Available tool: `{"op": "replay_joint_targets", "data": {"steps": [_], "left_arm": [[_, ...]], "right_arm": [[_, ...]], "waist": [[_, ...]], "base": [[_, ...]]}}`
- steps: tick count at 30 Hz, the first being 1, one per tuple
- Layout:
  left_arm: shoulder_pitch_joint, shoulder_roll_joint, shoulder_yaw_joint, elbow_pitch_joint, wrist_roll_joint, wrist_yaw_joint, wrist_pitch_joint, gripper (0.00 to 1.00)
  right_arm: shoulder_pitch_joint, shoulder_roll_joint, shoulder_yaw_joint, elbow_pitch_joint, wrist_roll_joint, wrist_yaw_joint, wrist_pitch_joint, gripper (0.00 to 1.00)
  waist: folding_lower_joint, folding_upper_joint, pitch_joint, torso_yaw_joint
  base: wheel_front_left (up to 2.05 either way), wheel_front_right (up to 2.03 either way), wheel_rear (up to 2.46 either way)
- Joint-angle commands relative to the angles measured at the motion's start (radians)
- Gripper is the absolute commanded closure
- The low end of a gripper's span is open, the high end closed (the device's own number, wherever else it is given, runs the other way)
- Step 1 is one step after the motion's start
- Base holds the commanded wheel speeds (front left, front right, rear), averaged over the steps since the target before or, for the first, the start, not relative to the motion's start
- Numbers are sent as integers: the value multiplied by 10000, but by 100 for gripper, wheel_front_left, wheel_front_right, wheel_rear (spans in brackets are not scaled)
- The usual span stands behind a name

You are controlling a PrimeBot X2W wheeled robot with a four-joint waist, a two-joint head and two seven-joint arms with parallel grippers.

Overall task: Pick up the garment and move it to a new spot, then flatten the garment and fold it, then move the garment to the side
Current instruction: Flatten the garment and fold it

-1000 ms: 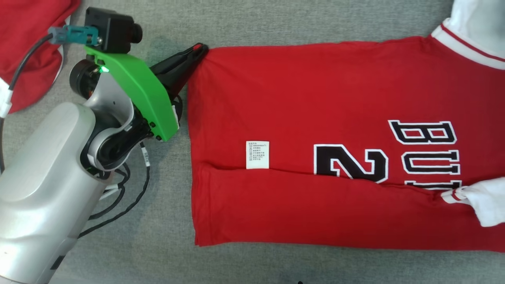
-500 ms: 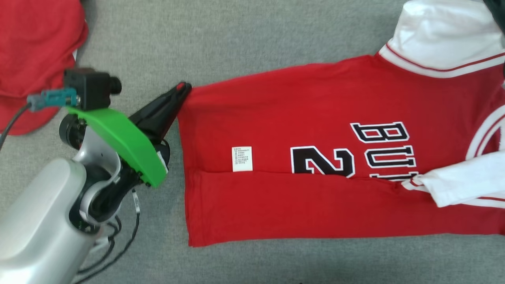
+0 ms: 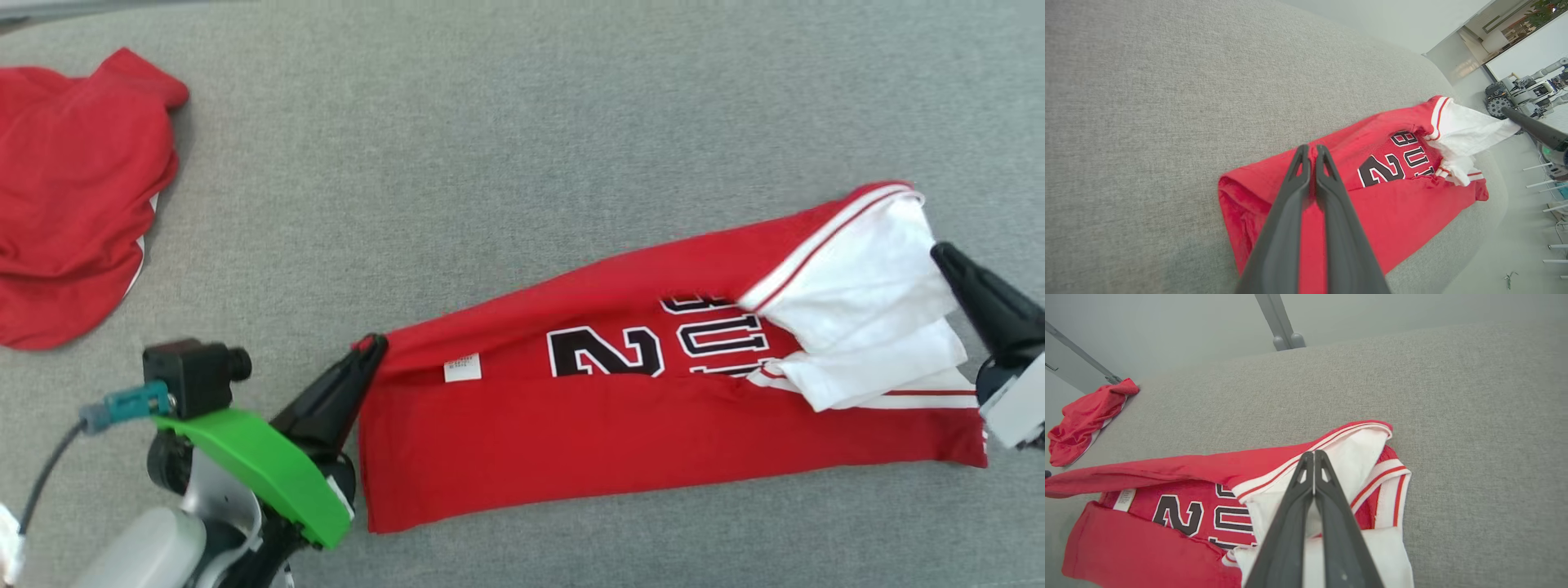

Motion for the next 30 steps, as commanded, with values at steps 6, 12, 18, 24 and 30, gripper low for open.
{"op": "replay_joint_targets", "data": {"steps": [6,12,18,24,30], "left_arm": [[683,-253,-135,358,224,-11,-609,100],[755,-456,-126,837,392,-87,-1115,100],[782,-331,18,1050,303,-184,-1251,100],[923,-484,26,1437,475,-58,-1585,100],[1100,-615,-362,2080,1064,-50,-1970,0]], "right_arm": [[955,865,-254,-241,-122,8,-442,100],[1263,1218,-469,-417,-219,8,-597,100],[1367,1287,-632,-574,-182,8,-414,100],[1528,1427,-293,-258,-462,8,-156,100],[1261,1335,133,357,-1359,7,-257,4]], "waist": [[0,0,-455,-248],[0,0,-610,-280],[0,0,-754,-345],[0,0,-743,-410],[0,0,-706,-461]], "base": [[0,0,0],[0,0,0],[0,0,0],[0,0,0],[0,0,0]]}}
